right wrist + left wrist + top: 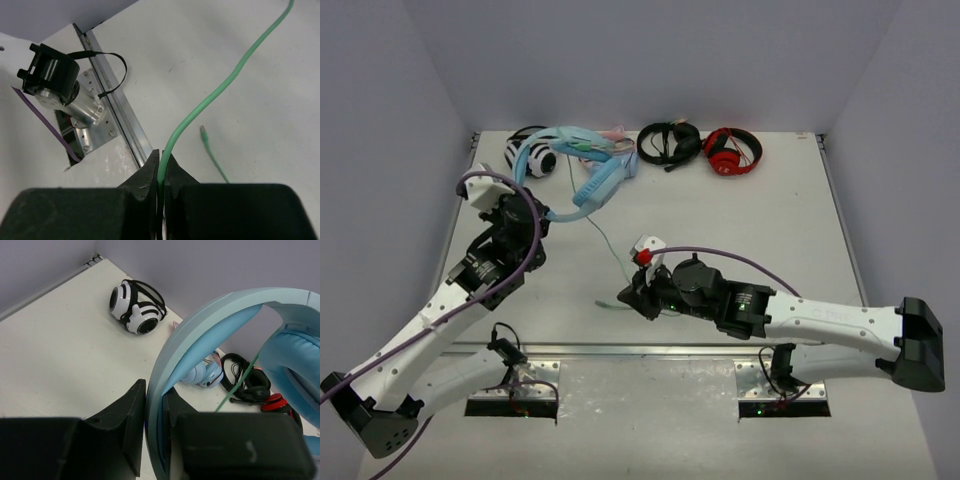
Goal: Wrap the headphones
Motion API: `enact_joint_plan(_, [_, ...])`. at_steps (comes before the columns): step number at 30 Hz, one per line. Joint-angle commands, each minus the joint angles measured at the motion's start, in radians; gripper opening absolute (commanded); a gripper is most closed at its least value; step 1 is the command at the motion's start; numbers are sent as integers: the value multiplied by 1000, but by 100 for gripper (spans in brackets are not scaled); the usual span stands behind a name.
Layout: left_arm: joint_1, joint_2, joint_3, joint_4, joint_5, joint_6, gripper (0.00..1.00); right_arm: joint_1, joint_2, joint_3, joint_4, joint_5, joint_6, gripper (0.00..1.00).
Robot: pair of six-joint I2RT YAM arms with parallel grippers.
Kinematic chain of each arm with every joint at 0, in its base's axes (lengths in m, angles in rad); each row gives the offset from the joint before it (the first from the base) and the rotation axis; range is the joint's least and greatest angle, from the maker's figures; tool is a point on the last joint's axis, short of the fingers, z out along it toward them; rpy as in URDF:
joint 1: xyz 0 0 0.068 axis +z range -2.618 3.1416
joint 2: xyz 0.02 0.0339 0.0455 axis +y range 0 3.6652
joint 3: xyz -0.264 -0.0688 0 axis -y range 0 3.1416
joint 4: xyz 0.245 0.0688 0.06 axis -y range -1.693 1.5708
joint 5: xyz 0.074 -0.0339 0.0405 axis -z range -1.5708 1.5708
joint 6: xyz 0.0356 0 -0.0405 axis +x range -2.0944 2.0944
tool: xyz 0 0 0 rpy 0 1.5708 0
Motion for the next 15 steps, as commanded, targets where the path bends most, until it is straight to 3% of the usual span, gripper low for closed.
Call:
enact_joint_plan(1, [4,-30,43,122,-32,-1,1,-5,8,19,74,-44,19,1])
enact_joint_plan(8, [5,31,60,147,-113,59,0,4,3,68,-27,-110,-50,1])
enact_joint_plan(15, [5,171,55,145,-129,47,1,45,-34,235,-255,-116,-168,1])
